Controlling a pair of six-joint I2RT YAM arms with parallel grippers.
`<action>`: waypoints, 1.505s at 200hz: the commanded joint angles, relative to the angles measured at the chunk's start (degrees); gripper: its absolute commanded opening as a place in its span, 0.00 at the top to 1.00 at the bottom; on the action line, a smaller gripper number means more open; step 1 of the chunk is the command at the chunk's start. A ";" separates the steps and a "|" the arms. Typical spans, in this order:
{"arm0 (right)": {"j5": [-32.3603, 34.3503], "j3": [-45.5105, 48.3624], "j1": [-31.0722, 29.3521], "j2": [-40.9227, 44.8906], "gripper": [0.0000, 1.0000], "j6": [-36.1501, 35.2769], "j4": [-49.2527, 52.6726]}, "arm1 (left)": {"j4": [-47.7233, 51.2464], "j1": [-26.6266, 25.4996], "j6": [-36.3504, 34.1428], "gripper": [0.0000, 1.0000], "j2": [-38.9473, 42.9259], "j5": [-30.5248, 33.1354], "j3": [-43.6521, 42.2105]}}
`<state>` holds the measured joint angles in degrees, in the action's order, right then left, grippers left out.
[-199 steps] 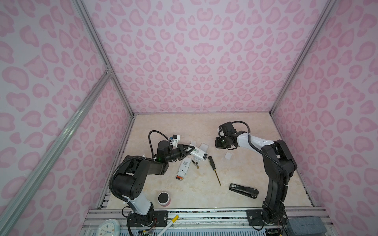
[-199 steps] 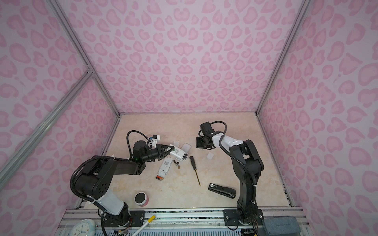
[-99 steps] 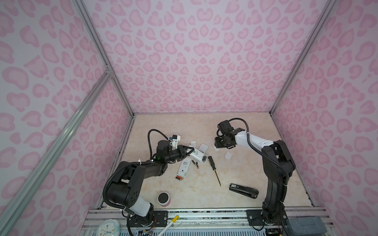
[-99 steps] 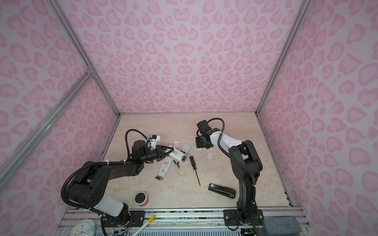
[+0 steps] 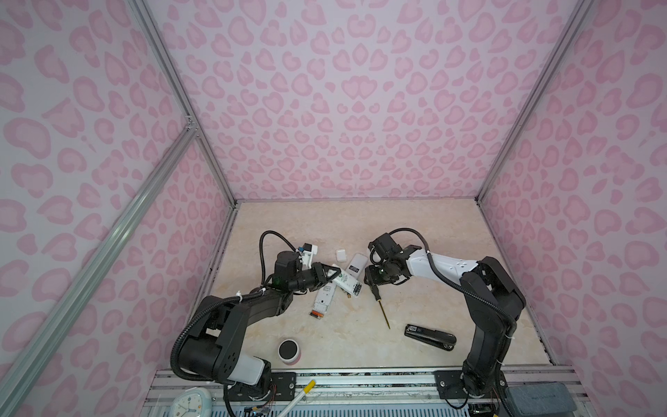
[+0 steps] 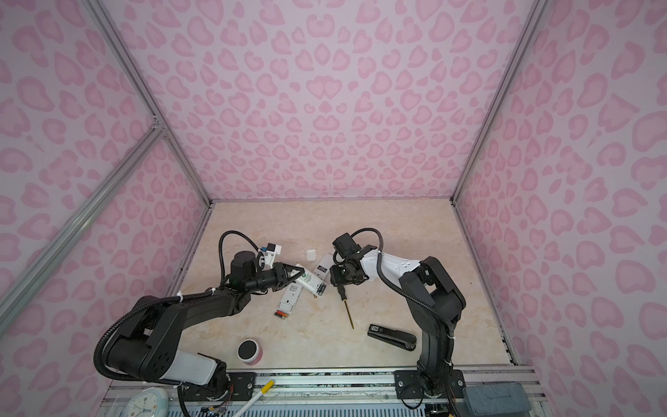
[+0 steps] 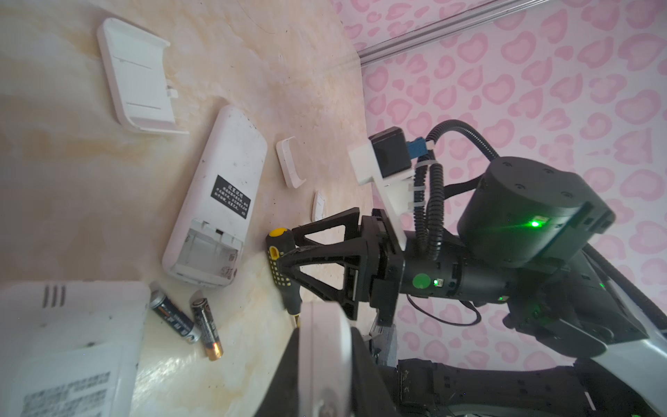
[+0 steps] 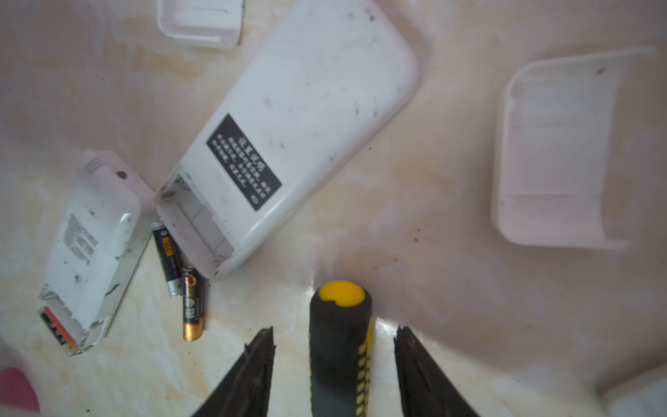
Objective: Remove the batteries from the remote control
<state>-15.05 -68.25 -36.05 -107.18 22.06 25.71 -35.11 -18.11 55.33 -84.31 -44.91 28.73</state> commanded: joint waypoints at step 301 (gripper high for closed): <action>-3.67 25.09 20.16 36.22 1.00 4.12 -13.09 | 37.96 -22.48 -17.22 0.49 -28.91 23.04 40.75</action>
<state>-17.67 -43.81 -15.86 -71.68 25.54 14.39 -2.00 -40.23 42.98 -113.75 -25.45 67.88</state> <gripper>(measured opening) 0.202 0.479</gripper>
